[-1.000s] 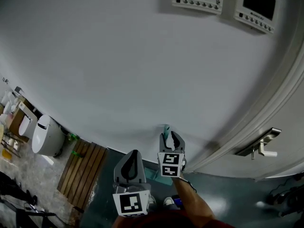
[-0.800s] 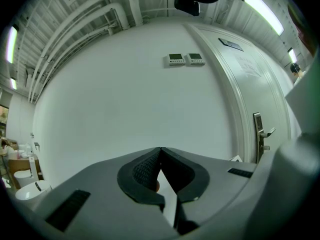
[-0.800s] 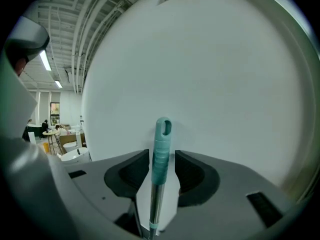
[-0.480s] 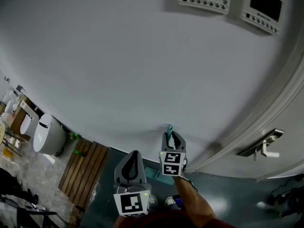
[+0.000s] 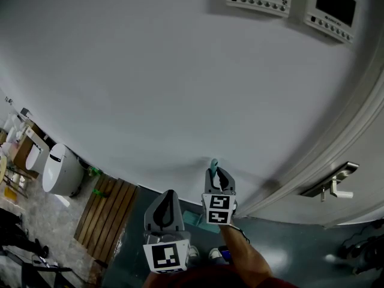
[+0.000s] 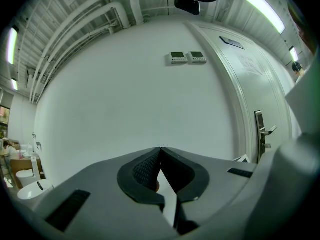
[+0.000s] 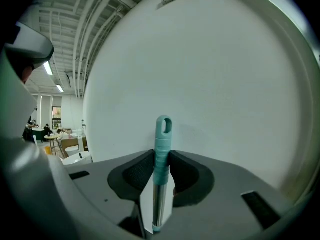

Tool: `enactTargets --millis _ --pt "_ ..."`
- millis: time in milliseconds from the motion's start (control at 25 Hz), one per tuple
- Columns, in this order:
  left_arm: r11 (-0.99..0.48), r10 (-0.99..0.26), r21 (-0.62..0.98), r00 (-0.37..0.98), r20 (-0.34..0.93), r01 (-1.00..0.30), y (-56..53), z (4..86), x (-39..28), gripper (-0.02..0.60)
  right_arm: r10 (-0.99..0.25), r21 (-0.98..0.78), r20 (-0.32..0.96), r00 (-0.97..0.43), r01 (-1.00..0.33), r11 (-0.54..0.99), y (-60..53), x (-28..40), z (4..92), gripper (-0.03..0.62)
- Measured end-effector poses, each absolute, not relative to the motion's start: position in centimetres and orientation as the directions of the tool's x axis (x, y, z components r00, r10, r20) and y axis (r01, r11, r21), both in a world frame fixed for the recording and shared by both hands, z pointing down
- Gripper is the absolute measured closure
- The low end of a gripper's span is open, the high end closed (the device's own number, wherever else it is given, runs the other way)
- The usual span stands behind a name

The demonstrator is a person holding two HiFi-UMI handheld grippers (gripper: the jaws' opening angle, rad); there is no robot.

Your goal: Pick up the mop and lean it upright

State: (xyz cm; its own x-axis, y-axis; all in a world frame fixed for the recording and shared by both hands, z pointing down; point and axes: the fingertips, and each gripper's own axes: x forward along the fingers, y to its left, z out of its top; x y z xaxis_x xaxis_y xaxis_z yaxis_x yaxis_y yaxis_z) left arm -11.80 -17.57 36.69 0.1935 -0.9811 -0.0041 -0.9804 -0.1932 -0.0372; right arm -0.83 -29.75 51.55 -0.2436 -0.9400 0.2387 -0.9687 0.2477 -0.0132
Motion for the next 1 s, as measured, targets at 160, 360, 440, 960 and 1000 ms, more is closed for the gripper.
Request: enactTargets --millis 160,360,440,960,1000 --pt "-0.187 -0.982 -0.035 0.188 -0.003 -0.982 -17.4 36.7 -12.0 0.568 -0.935 -0.016 0.236 -0.264 -0.963 0.268 -29.1 -1.0 51.5 0.484" --pt "-0.186 -0.983 -0.041 0.186 -0.005 -0.982 -17.4 36.8 -12.0 0.566 -0.930 -0.019 0.223 -0.291 -0.955 0.295 -27.7 -1.2 51.1 0.484" --pt "-0.187 -0.982 -0.041 0.187 -0.004 -0.981 -17.4 36.8 -12.0 0.568 -0.930 -0.017 0.218 -0.296 -0.954 0.300 -27.1 -1.2 51.1 0.484" --pt "-0.185 -0.983 -0.036 0.186 -0.008 -0.982 -17.7 37.1 -11.8 0.566 -0.911 0.013 0.189 -0.368 -0.926 0.377 -21.0 -2.0 50.5 0.484" --pt "-0.183 -0.983 -0.038 0.184 -0.008 -0.982 -17.7 37.2 -11.9 0.568 -0.910 0.013 0.187 -0.370 -0.926 0.378 -20.7 -2.0 50.5 0.484"
